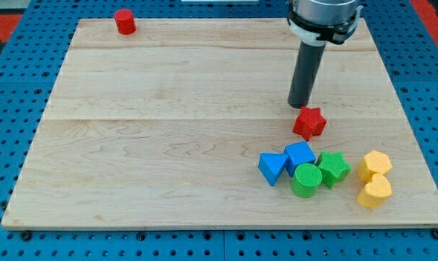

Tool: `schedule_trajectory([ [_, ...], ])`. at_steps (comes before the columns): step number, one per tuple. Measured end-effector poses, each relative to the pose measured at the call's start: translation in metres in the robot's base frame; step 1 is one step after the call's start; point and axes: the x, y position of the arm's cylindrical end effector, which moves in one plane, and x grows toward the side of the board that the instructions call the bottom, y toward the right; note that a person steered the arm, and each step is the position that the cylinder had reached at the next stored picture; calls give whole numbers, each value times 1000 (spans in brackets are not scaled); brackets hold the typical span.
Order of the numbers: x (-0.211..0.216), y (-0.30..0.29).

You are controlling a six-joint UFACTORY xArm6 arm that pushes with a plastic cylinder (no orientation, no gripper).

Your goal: Move red circle right and down

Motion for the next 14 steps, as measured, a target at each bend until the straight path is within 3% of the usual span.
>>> schedule_trajectory([
  [1,52,-2],
  [2,42,6],
  [3,-15,-86],
  [5,-132,-329],
  [6,-197,-398],
  [7,-226,-400],
  [8,-226,-342],
  [9,-196,-218],
  [10,-179,-147],
  [11,-220,-151],
  [12,-223,-74],
  [14,-144,53],
])
